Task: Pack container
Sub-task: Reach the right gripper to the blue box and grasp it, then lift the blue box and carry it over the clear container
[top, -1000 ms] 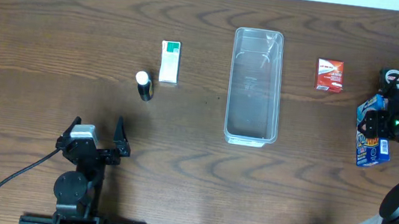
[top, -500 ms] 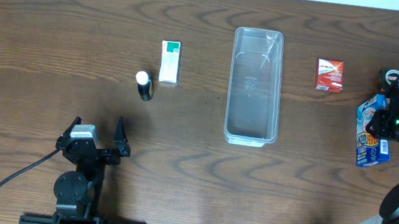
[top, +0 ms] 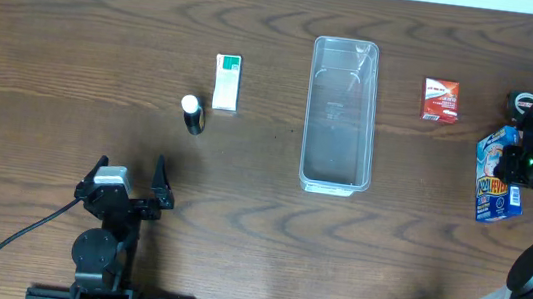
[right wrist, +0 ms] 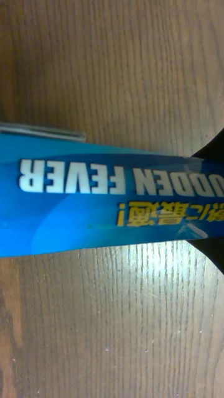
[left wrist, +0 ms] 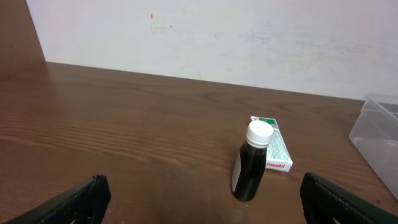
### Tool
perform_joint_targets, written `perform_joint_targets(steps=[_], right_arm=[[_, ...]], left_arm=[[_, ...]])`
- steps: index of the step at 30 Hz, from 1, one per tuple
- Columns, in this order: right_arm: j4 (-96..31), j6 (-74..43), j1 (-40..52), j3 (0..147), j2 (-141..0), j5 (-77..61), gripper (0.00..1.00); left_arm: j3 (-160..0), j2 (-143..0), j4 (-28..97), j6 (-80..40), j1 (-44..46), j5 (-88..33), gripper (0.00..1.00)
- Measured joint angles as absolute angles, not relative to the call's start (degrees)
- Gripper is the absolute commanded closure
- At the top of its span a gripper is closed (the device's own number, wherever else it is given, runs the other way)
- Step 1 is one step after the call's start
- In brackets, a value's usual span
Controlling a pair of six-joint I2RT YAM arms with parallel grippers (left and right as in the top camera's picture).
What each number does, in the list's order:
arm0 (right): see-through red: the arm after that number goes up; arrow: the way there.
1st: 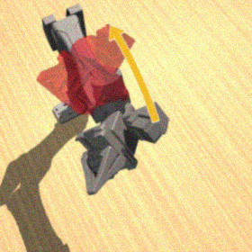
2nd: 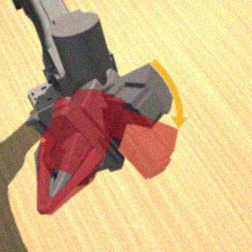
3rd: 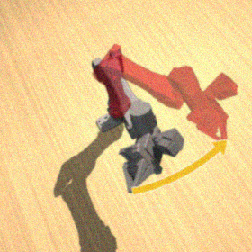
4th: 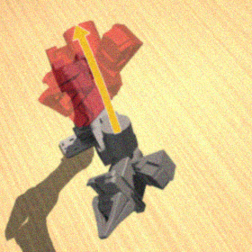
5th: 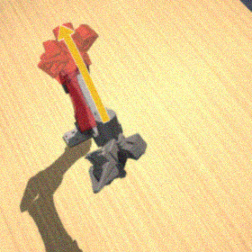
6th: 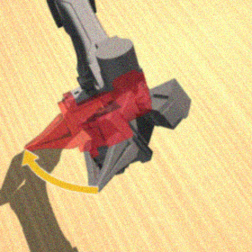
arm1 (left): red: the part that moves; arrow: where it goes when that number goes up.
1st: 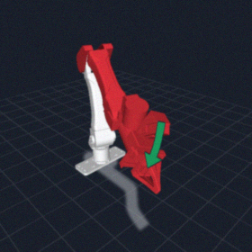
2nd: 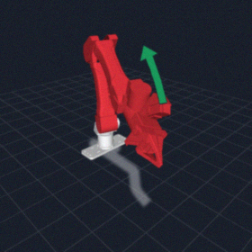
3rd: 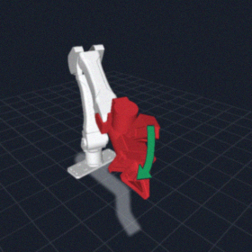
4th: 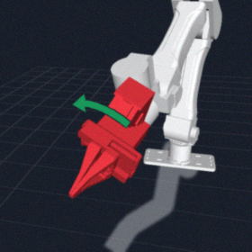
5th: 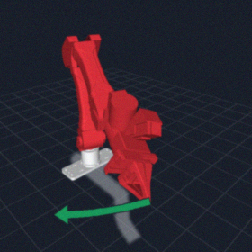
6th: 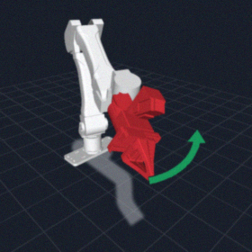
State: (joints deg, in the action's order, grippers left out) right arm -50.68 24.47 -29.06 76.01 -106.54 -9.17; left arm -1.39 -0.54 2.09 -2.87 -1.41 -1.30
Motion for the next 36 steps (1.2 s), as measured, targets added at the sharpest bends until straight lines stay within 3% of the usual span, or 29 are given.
perform_joint_targets(steps=[7, 15, 19, 27, 36], right_arm=[[-52.4, 23.6, -29.1, 77.2, -106.5, -11.3, 0.8], [-61.3, 23.4, -29.1, 90.1, -106.5, -20.8, 0.82], [-65.4, 22.9, -29.1, 97.0, -106.5, -30.0, 0.9], [-63.1, 15.1, -28.6, 102.1, -106.5, -58.5, 0.8], [-55.6, 5.4, -18.0, 102.1, -106.5, -64.8, 0.76]], left_arm=[[-1.4, -0.5, 2.1, -2.9, -1.4, -1.3, 0.02], [-1.4, -0.5, 2.1, -2.9, -1.4, -1.3, 0.02], [-1.4, -0.5, 2.1, -2.9, -1.4, -1.3, 0.02], [-1.4, -0.5, 2.1, -2.9, -1.4, -1.3, 0.02], [-1.4, -0.5, 2.1, -2.9, -1.4, -1.3, 0.02]])
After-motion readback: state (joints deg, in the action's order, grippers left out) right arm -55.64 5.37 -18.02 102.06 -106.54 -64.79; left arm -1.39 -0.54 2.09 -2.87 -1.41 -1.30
